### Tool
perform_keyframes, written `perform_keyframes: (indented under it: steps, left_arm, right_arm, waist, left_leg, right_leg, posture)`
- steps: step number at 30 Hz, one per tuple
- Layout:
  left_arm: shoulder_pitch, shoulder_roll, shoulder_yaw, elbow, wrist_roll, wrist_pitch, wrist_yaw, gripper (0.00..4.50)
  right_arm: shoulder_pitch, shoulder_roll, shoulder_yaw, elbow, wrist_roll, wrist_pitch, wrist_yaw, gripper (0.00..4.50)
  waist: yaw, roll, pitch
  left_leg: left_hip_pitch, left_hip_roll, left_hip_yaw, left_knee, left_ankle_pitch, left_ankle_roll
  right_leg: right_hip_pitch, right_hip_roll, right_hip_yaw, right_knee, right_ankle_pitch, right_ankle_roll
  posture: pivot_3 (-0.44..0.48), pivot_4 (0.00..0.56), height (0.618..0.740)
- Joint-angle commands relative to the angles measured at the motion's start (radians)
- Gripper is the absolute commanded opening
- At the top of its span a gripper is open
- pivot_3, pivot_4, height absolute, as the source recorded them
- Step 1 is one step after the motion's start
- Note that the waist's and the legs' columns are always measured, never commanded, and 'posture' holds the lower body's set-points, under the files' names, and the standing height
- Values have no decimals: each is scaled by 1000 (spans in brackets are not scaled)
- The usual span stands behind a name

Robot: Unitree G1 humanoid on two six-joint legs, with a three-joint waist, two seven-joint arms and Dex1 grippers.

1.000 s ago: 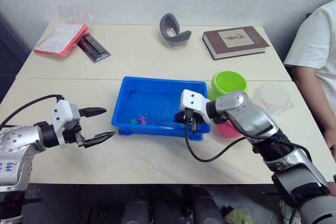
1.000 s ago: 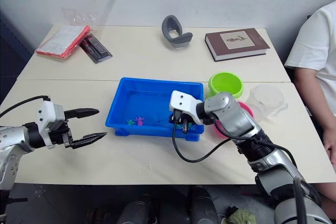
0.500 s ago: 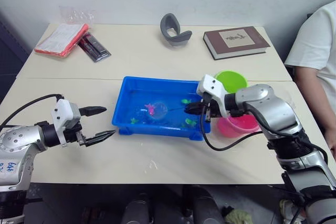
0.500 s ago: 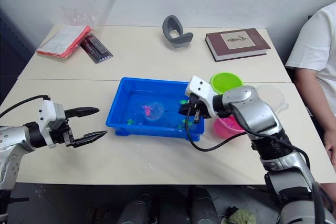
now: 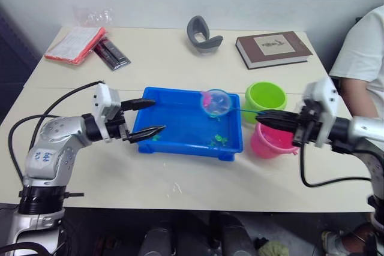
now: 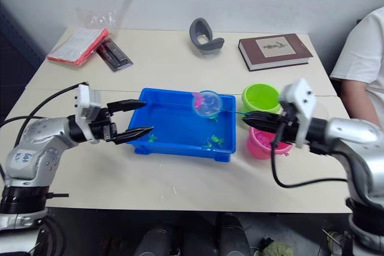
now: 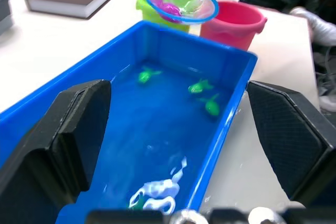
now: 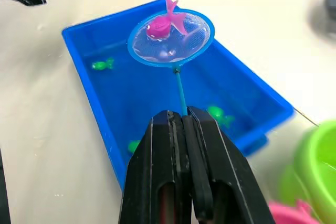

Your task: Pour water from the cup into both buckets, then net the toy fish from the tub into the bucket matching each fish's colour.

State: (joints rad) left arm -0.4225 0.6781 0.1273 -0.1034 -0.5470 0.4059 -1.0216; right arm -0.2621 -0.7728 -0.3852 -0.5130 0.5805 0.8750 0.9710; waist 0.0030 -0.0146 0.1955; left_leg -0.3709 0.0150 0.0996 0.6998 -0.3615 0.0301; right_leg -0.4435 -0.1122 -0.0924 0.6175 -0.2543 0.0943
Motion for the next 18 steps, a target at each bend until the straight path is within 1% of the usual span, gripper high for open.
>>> perform_keyframes:
  steps: [1, 4, 6, 8, 12, 15, 18]
  left_arm:
    - [-63, -17, -47, 23, 4, -16, -46, 4412]
    - [-92, -32, -85, 73, 26, -49, -88, 4412]
    - [-106, -42, -102, 100, 41, -68, -105, 4412]
    - [-122, -60, -116, 119, 45, -77, -117, 4412]
    - [-140, -80, -134, 149, 61, -100, -133, 4412]
    - [-147, -89, -136, 163, 69, -115, -138, 4412]
    - [-153, -99, -132, 168, 70, -115, -135, 4412]
  right_arm:
    - [190, 12, -266, -109, 47, -4, -40, 0]
    - [341, 29, -381, -135, 13, -75, -55, 0]
    - [400, 43, -423, -135, -2, -121, -73, 0]
    - [479, 64, -458, -117, -53, -205, -81, 0]
    - [609, 77, -438, -78, -168, -386, -69, 0]
    - [646, 87, -412, -47, -222, -491, -83, 0]
    - [684, 117, -369, -10, -317, -663, -106, 0]
  waist:
    - [12, 0, 0]
    - [22, 1, -1]
    - [20, 1, -1]
    - [20, 1, -1]
    - [19, 1, -1]
    - [18, 1, -1]
    - [19, 1, -1]
  left_leg:
    - [0, 0, 0, 0, 0, 0]
    - [1, -2, 2, 0, 0, 1]
    - [1, -2, 2, 0, 1, 2]
    - [2, -3, 4, 0, 1, 3]
    - [3, -2, 4, 0, 1, 3]
    - [4, -2, 5, 0, 1, 3]
    - [4, -2, 6, 0, 1, 3]
  right_leg:
    - [0, 0, 0, 0, 0, 0]
    - [1, 0, 1, 0, 1, 1]
    - [1, 0, 2, -1, 1, 2]
    - [2, 0, 4, -1, 2, 3]
    - [2, 0, 6, -1, 2, 3]
    - [2, 1, 7, -1, 2, 3]
    - [2, 1, 8, -1, 2, 3]
  posture:
    - [0, 150, 740]
    - [0, 150, 740]
    - [0, 150, 740]
    - [0, 150, 740]
    - [0, 150, 740]
    - [0, 150, 740]
    - [0, 150, 740]
